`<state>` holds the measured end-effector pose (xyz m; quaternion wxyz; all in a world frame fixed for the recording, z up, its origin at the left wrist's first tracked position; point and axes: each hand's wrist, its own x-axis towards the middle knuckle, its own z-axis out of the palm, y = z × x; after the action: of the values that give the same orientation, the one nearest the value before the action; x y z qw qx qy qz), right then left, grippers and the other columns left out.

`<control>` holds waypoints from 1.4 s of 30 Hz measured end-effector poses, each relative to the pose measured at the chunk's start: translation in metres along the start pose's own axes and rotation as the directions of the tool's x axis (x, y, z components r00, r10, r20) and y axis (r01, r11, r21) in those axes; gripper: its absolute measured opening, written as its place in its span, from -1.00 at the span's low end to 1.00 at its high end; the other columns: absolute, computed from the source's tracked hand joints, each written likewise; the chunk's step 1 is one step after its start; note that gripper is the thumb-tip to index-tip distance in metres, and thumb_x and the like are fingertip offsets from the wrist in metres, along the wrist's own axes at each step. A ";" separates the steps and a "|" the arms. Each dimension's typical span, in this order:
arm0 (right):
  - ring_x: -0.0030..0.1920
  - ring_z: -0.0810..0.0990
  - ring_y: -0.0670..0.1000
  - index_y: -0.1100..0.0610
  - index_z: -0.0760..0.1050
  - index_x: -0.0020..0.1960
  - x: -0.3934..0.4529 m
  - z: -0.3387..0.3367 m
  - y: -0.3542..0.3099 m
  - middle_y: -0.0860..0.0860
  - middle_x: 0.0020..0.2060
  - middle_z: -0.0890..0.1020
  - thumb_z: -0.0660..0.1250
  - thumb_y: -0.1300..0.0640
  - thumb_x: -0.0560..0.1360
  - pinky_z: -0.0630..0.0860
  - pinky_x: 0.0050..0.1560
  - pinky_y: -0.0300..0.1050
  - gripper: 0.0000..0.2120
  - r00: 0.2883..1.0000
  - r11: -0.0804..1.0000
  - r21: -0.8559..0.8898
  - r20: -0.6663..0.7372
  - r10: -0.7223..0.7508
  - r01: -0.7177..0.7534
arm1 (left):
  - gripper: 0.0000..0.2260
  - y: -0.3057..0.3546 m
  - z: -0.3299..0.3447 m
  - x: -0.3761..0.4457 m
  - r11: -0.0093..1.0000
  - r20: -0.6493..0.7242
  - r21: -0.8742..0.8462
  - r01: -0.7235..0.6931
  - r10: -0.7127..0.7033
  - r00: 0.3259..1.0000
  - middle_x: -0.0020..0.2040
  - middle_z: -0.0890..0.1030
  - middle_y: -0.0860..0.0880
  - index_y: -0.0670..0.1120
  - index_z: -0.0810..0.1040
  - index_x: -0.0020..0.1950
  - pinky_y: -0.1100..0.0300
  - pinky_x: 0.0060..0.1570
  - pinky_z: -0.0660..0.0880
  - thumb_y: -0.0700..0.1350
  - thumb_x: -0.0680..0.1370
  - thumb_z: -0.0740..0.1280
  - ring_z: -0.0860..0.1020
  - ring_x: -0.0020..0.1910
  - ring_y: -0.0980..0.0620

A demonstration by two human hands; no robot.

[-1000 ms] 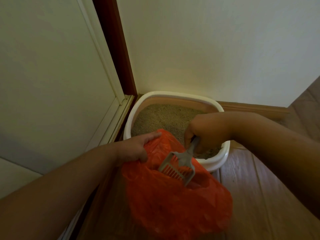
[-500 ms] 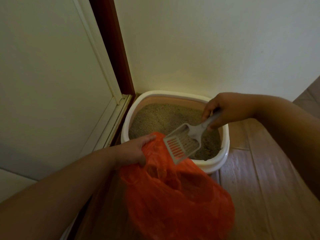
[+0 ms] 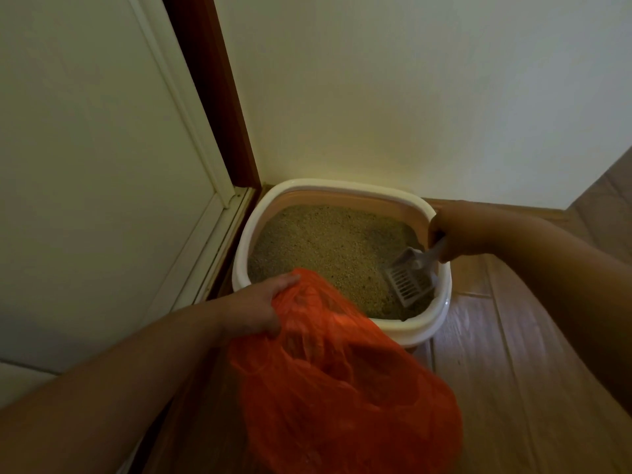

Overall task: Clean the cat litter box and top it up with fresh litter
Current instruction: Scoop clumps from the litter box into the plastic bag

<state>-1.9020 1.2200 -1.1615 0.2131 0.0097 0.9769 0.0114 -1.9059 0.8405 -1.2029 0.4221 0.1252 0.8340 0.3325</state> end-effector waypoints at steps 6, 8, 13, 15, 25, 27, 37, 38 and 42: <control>-0.12 0.59 -0.09 -0.11 0.64 -0.03 0.003 0.002 0.009 -0.14 -0.15 0.62 0.60 0.00 0.31 0.58 -0.07 -0.14 -0.73 0.999 1.000 -0.017 0.038 0.022 -0.021 | -0.03 -0.007 0.000 0.006 1.000 0.008 -0.022 0.003 -0.003 1.000 0.62 0.13 0.02 0.29 0.14 0.60 -0.04 0.25 0.54 -0.41 0.38 0.40 0.36 0.43 -0.11; -0.11 0.58 -0.11 -0.13 0.62 -0.03 0.004 0.005 0.014 -0.15 -0.13 0.61 0.60 0.03 0.32 0.56 -0.07 -0.16 -0.73 0.999 1.000 0.005 0.051 0.019 -0.020 | -0.03 -0.008 0.000 0.007 1.000 0.008 -0.031 -0.002 0.002 1.000 0.62 0.14 0.02 0.29 0.15 0.60 -0.03 0.23 0.56 -0.41 0.37 0.40 0.37 0.41 -0.10; -0.16 0.55 -0.14 -0.08 0.66 0.02 0.007 0.006 0.017 -0.17 -0.19 0.58 0.54 0.06 0.40 0.48 -0.09 -0.20 -0.79 0.999 0.999 -0.029 -0.024 0.039 -0.039 | -0.02 -0.007 0.000 0.006 0.999 0.012 -0.044 -0.002 0.003 1.000 0.62 0.15 0.01 0.27 0.15 0.60 -0.05 0.24 0.55 -0.40 0.35 0.40 0.37 0.41 -0.10; -0.18 0.57 -0.07 -0.04 0.69 0.05 0.012 0.005 0.011 -0.11 -0.19 0.60 0.52 0.10 0.40 0.49 -0.12 -0.19 -0.77 0.995 0.993 -0.082 -0.074 0.074 -0.080 | -0.03 -0.005 0.001 0.006 0.999 0.012 -0.054 0.003 -0.002 1.000 0.61 0.15 0.01 0.26 0.14 0.61 -0.05 0.24 0.55 -0.43 0.38 0.39 0.37 0.41 -0.10; -0.24 0.60 0.03 0.21 0.58 0.15 0.031 0.010 -0.023 0.04 -0.24 0.56 0.49 0.17 0.46 0.62 -0.12 -0.07 -0.71 0.939 0.941 0.040 -0.061 0.338 -0.336 | -0.03 -0.001 0.005 0.007 0.998 0.018 -0.062 0.005 -0.004 1.000 0.59 0.17 0.04 0.28 0.15 0.60 -0.12 0.24 0.56 -0.45 0.39 0.38 0.39 0.40 -0.10; -0.29 0.54 0.02 0.22 0.55 0.12 0.034 0.019 -0.022 0.04 -0.27 0.52 0.41 0.19 0.51 0.55 -0.23 -0.07 -0.79 0.944 0.948 0.028 -0.085 0.318 -0.316 | -0.05 -0.002 0.006 0.007 0.998 0.018 -0.067 0.006 -0.005 1.000 0.58 0.19 0.03 0.27 0.15 0.60 -0.09 0.23 0.57 -0.44 0.40 0.38 0.40 0.38 -0.08; -0.04 0.62 0.02 0.10 0.66 0.17 0.039 0.032 0.003 0.01 -0.07 0.65 0.59 -0.01 0.37 0.56 -0.01 -0.14 -0.58 0.974 0.968 -0.128 0.036 0.223 -0.217 | -0.04 -0.009 0.007 0.008 0.999 0.034 -0.051 0.014 -0.012 0.999 0.59 0.14 0.09 0.29 0.13 0.60 -0.09 0.23 0.57 -0.42 0.39 0.38 0.39 0.39 -0.10; 0.00 0.63 0.01 0.08 0.66 0.17 0.039 0.034 0.007 0.01 -0.02 0.66 0.59 -0.03 0.37 0.56 0.03 -0.15 -0.58 0.980 0.973 -0.126 0.033 0.198 -0.193 | -0.04 -0.009 0.007 0.008 0.999 0.034 -0.053 0.013 -0.012 0.999 0.59 0.13 0.08 0.28 0.13 0.60 -0.09 0.24 0.57 -0.42 0.39 0.38 0.38 0.40 -0.10; 0.12 0.60 0.02 -0.02 0.66 0.20 0.032 0.037 0.019 -0.01 0.10 0.66 0.54 0.02 0.42 0.53 0.21 -0.08 -0.64 0.991 0.992 -0.076 0.082 0.105 -0.099 | -0.02 -0.014 0.005 0.011 0.997 0.043 -0.076 0.008 -0.005 0.999 0.61 0.13 0.07 0.29 0.16 0.59 -0.11 0.24 0.57 -0.39 0.33 0.39 0.40 0.40 -0.08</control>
<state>-1.9154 1.2408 -1.2080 0.2540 0.0526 0.9641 0.0571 -1.9076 0.8376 -1.2208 0.4453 0.1132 0.8119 0.3601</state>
